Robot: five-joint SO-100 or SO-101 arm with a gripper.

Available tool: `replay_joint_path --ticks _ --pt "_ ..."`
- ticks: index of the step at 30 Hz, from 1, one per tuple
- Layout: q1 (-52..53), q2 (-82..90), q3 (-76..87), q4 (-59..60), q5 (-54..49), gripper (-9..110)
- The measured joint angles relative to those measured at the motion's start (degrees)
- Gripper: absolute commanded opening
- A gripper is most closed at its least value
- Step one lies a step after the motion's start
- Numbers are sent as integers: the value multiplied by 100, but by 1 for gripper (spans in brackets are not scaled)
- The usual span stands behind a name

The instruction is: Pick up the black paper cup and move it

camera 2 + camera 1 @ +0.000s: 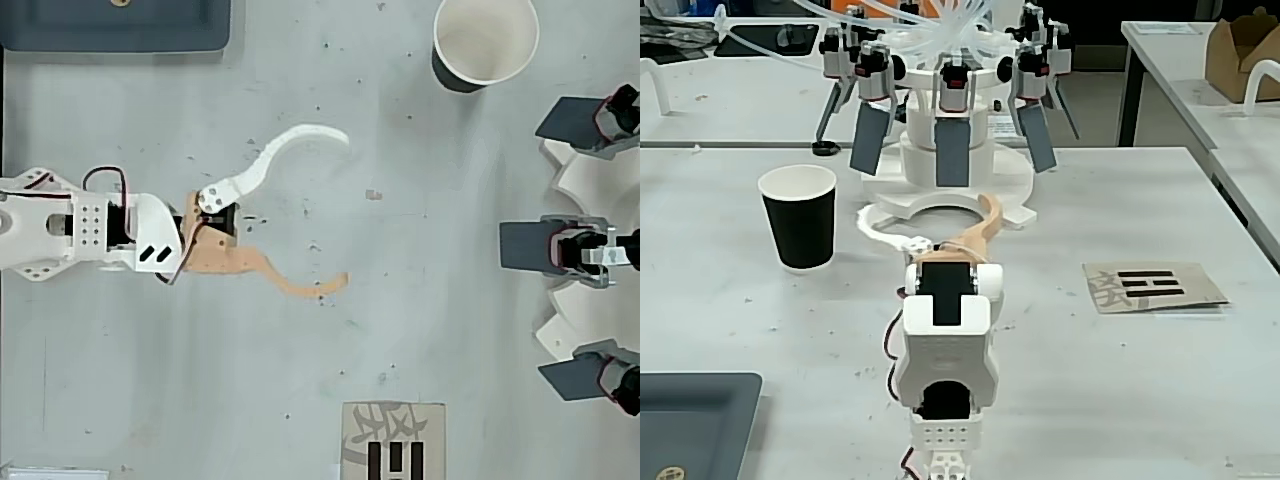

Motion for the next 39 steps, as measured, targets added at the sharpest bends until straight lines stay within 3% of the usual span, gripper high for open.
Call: replay_joint_path --ticks 18,39 --pt "-1002 -9 272 -316 18 58" --pt "-1424 -3164 -3023 -299 70 56"
